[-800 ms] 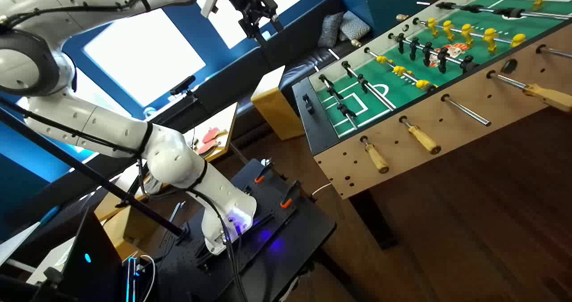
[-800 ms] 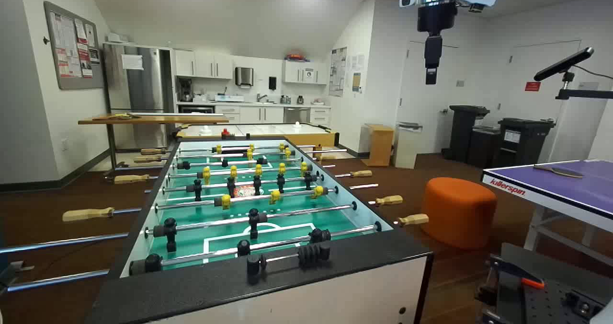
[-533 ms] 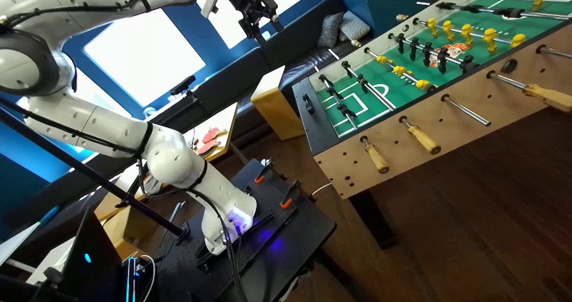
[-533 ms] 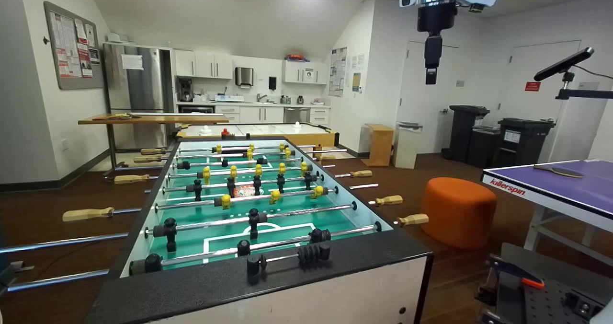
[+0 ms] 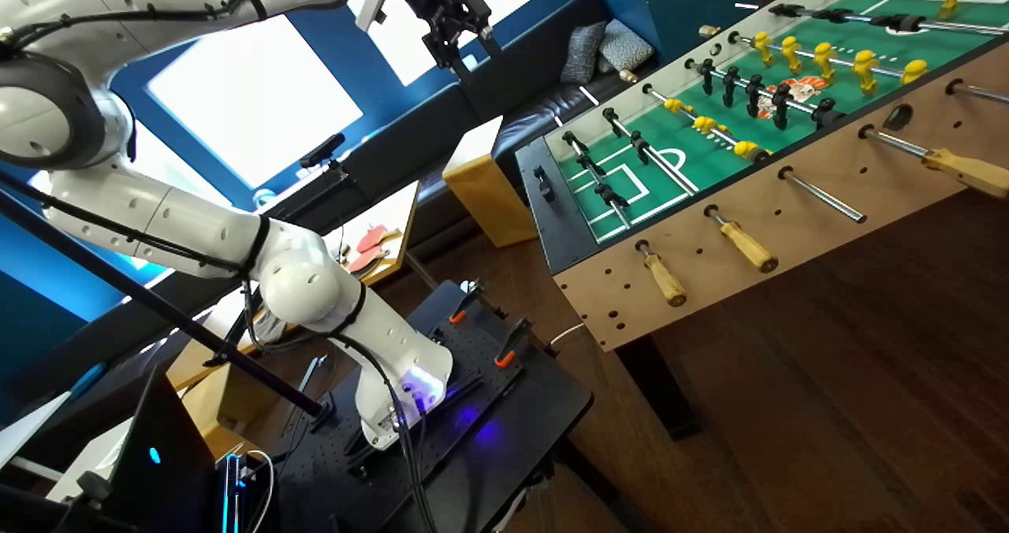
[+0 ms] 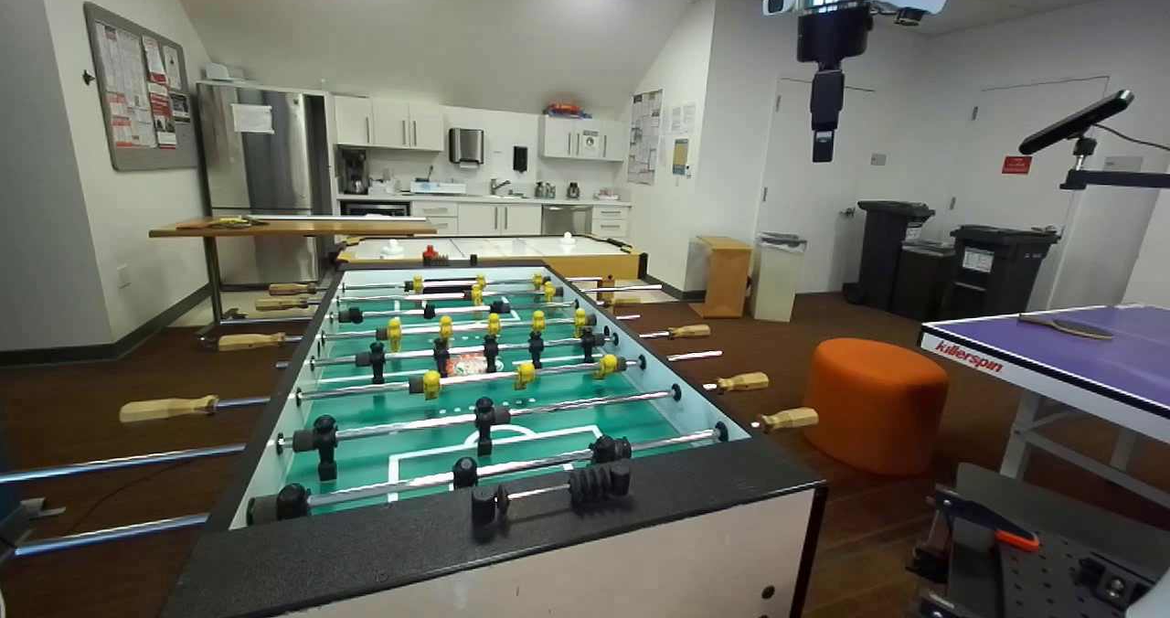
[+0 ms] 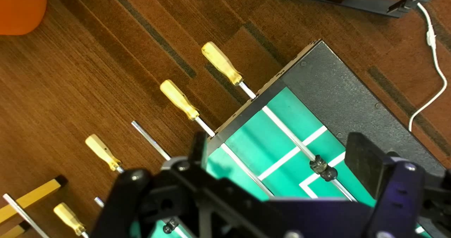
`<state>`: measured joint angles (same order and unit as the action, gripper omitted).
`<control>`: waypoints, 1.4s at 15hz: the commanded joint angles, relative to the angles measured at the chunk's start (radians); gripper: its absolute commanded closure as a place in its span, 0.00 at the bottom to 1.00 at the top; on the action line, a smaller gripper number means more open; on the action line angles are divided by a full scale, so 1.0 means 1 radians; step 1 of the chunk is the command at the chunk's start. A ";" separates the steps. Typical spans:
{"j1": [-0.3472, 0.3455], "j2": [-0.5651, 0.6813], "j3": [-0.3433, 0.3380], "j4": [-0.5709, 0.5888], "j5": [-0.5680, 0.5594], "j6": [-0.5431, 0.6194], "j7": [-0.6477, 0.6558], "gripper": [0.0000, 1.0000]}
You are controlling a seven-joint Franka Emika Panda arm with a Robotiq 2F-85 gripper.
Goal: Rotate the first rod on the foosball table forward
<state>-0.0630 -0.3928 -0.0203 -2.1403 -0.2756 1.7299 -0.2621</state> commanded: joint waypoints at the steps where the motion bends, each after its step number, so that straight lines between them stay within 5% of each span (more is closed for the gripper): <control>1: -0.016 0.064 -0.042 0.037 0.007 0.018 0.097 0.00; 8: -0.093 0.192 -0.147 0.011 0.080 0.143 0.322 0.00; 15: -0.151 0.267 -0.164 -0.105 0.098 0.301 0.655 0.00; 16: -0.144 0.270 -0.165 -0.067 0.087 0.266 0.564 0.00; 21: -0.148 0.280 -0.164 -0.092 0.087 0.279 0.637 0.00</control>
<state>-0.2059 -0.1137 -0.1893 -2.2344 -0.1891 2.0107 0.3759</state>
